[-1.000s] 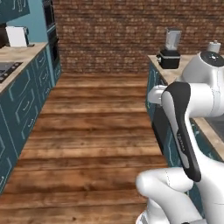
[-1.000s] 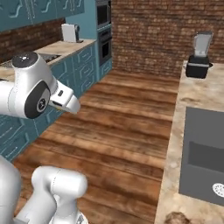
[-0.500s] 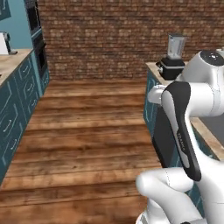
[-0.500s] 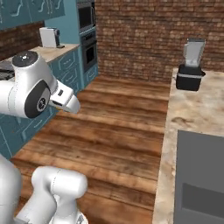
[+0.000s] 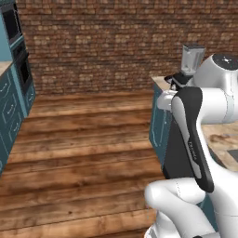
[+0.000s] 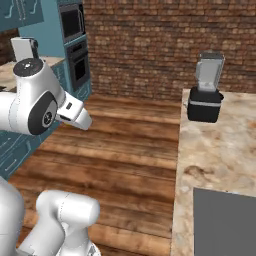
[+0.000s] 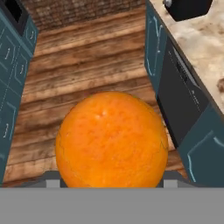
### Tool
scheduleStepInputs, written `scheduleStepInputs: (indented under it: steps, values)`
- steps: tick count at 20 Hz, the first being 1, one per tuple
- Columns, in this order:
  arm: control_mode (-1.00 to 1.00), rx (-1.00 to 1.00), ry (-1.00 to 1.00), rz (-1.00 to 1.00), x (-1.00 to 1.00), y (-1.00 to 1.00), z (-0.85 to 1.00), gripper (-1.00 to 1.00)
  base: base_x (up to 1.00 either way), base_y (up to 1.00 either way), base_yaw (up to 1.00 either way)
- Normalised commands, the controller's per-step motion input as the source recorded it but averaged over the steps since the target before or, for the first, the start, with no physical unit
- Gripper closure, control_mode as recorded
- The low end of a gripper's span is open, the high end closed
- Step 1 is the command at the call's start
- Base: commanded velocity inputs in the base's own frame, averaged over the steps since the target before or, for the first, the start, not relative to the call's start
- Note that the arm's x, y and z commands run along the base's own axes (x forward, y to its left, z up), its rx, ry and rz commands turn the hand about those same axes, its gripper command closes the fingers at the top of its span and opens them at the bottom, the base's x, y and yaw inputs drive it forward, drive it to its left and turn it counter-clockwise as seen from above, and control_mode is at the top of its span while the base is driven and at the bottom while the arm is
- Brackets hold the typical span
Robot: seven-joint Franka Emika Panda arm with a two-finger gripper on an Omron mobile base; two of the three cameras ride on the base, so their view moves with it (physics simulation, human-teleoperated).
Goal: Pick the orange and tangerine from the fridge and place them on the plate next to the blender to make a fruit smoothie.
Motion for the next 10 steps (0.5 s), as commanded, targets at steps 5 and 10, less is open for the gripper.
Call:
scheduleStepInputs:
  steps: [5, 10]
  values:
    - [1.00, 0.00, 0.00, 0.00, 0.00, 0.00, 0.00, 1.00, 1.00, 0.49, -0.31]
    - [1.00, 0.00, 0.00, 0.00, 0.00, 0.00, 0.00, 1.00, 1.00, 0.82, -0.42]
